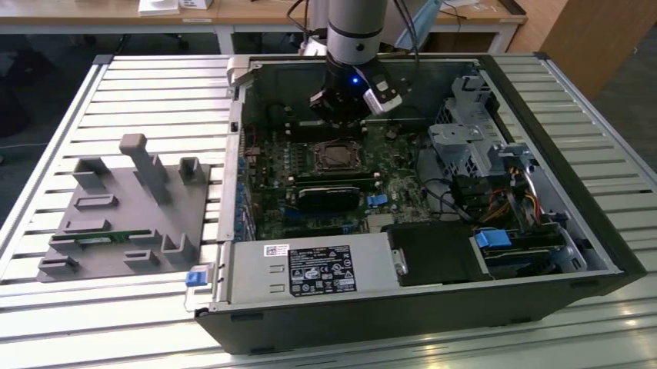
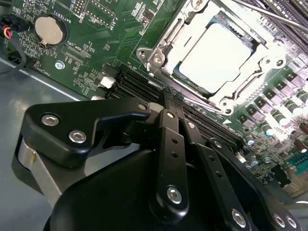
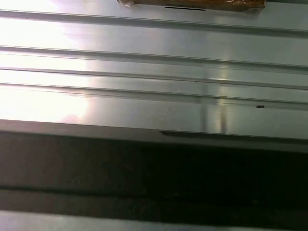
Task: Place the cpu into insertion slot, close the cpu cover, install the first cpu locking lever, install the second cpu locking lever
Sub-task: 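Install the first cpu locking lever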
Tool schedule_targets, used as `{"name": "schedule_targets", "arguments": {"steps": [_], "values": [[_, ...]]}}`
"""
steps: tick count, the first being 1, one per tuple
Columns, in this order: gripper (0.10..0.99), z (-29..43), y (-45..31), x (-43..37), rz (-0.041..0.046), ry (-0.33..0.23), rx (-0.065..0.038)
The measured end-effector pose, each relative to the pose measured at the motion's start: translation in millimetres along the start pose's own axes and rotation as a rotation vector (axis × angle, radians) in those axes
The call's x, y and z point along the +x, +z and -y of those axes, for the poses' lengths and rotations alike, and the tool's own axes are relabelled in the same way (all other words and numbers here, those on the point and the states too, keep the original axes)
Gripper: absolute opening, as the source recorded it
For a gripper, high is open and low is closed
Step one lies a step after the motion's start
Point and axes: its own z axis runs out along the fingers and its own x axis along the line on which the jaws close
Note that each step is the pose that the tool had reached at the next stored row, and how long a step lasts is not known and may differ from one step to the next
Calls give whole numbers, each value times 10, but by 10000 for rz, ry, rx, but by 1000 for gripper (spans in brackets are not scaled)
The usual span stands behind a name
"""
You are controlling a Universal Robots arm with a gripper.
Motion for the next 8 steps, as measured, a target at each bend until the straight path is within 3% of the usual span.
{"name": "schedule_targets", "arguments": {"steps": [8], "values": [[122, 6, 65, -19, -12, 1, 0]]}}
